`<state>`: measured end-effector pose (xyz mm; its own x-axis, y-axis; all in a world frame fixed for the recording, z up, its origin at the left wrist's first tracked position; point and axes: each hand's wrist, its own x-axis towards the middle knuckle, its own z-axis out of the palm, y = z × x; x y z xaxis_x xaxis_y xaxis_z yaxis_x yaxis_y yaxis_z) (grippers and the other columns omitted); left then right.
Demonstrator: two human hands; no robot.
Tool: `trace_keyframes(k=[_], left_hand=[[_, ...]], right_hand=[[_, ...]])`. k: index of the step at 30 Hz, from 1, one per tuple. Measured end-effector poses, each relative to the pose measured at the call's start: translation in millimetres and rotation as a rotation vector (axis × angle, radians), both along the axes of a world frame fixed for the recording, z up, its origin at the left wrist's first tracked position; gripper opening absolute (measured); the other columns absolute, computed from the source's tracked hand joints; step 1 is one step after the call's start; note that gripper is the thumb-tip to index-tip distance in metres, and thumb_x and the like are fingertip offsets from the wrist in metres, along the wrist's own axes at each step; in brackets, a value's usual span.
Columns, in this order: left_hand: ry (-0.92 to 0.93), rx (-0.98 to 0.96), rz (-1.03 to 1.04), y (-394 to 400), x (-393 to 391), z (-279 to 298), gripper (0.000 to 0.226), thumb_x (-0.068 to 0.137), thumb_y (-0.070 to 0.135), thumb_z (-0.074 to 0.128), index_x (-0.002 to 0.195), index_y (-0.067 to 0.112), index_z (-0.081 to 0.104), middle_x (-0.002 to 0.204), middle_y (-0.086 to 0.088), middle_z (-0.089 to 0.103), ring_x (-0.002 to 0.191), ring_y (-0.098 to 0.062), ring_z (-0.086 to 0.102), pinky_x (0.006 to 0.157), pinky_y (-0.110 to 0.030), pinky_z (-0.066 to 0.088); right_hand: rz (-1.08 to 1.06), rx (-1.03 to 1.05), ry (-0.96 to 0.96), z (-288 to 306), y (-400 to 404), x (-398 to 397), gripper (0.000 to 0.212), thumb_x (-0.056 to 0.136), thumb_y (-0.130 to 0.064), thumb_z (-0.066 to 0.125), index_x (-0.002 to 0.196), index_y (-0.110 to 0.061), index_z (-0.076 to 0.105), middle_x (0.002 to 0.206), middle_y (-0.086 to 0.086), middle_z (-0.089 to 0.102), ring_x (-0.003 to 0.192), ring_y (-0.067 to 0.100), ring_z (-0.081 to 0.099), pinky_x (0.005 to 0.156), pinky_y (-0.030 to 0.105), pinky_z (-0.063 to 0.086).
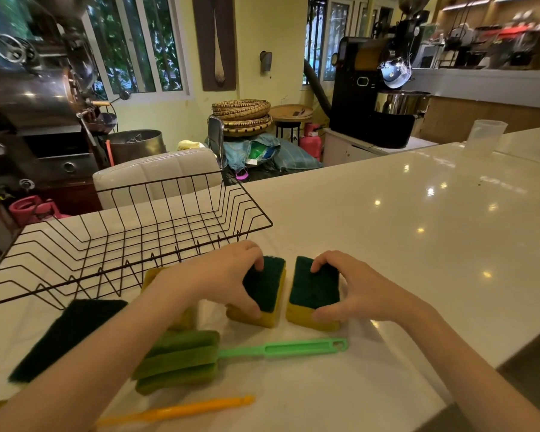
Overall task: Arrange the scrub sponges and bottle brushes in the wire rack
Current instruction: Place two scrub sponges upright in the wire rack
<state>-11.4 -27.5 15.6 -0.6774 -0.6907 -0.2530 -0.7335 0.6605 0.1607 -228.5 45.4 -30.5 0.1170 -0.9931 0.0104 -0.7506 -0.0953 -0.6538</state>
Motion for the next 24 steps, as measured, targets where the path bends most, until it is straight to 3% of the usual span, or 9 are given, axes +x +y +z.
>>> trace_keyframes(k=[3, 5, 8, 11, 18, 21, 24], left_hand=[[-0.094, 0.084, -0.060, -15, -13, 1, 0.061, 0.063, 0.040, 0.077, 0.111, 0.025, 0.042, 0.138, 0.000, 0.037, 0.118, -0.020, 0.041, 0.095, -0.031, 0.041], [-0.122, 0.123, -0.068, -22, -19, 0, 0.059, 0.060, 0.040, 0.079, 0.102, 0.028, 0.039, 0.125, 0.002, 0.045, 0.107, -0.019, 0.045, 0.090, -0.033, 0.046], [-0.088, 0.109, -0.081, -23, -20, -1, 0.060, 0.061, 0.038, 0.080, 0.106, 0.024, 0.042, 0.106, 0.005, 0.045, 0.095, -0.015, 0.045, 0.073, -0.023, 0.043], [-0.025, 0.060, -0.103, -22, -16, -4, 0.063, 0.061, 0.039, 0.079, 0.111, 0.023, 0.045, 0.103, 0.005, 0.045, 0.092, -0.015, 0.045, 0.069, -0.020, 0.041], [0.137, 0.000, -0.141, -13, -9, 23, 0.053, 0.067, 0.045, 0.072, 0.109, 0.021, 0.049, 0.092, 0.006, 0.050, 0.079, -0.009, 0.047, 0.067, -0.023, 0.045], [0.211, 0.014, -0.147, -13, -1, 51, 0.046, 0.068, 0.044, 0.072, 0.103, 0.026, 0.050, 0.084, 0.017, 0.045, 0.076, -0.003, 0.045, 0.064, -0.018, 0.040], [0.282, -0.006, -0.118, -19, 16, 76, 0.043, 0.067, 0.040, 0.075, 0.099, 0.030, 0.048, 0.093, 0.015, 0.049, 0.089, -0.006, 0.049, 0.079, -0.022, 0.047]], right_hand=[[0.035, 0.041, 0.164, 11, -5, 4, 0.058, 0.059, -0.042, 0.077, 0.108, -0.033, 0.046, 0.106, -0.006, 0.051, 0.096, 0.014, 0.050, 0.078, 0.032, 0.050], [0.045, 0.074, 0.228, 16, -8, 6, 0.059, 0.058, -0.043, 0.076, 0.107, -0.032, 0.045, 0.103, -0.004, 0.052, 0.091, 0.016, 0.053, 0.071, 0.031, 0.050], [0.058, 0.107, 0.277, 20, -12, 8, 0.058, 0.058, -0.041, 0.076, 0.105, -0.029, 0.044, 0.097, -0.003, 0.053, 0.082, 0.017, 0.053, 0.065, 0.033, 0.046], [0.072, 0.094, 0.317, 22, -15, 8, 0.056, 0.059, -0.038, 0.075, 0.105, -0.026, 0.045, 0.092, -0.003, 0.055, 0.076, 0.017, 0.052, 0.062, 0.032, 0.044], [0.133, 0.116, 0.276, 47, -29, 3, 0.053, 0.057, -0.034, 0.081, 0.101, -0.034, 0.051, 0.100, -0.006, 0.054, 0.094, 0.017, 0.055, 0.079, 0.031, 0.053], [0.175, 0.117, 0.221, 68, -39, 4, 0.052, 0.046, -0.046, 0.075, 0.092, -0.043, 0.050, 0.111, -0.007, 0.054, 0.106, 0.017, 0.053, 0.096, 0.037, 0.049], [0.196, 0.084, 0.189, 87, -52, 9, 0.048, 0.049, -0.043, 0.074, 0.091, -0.044, 0.050, 0.117, -0.007, 0.053, 0.112, 0.017, 0.050, 0.102, 0.040, 0.045]])
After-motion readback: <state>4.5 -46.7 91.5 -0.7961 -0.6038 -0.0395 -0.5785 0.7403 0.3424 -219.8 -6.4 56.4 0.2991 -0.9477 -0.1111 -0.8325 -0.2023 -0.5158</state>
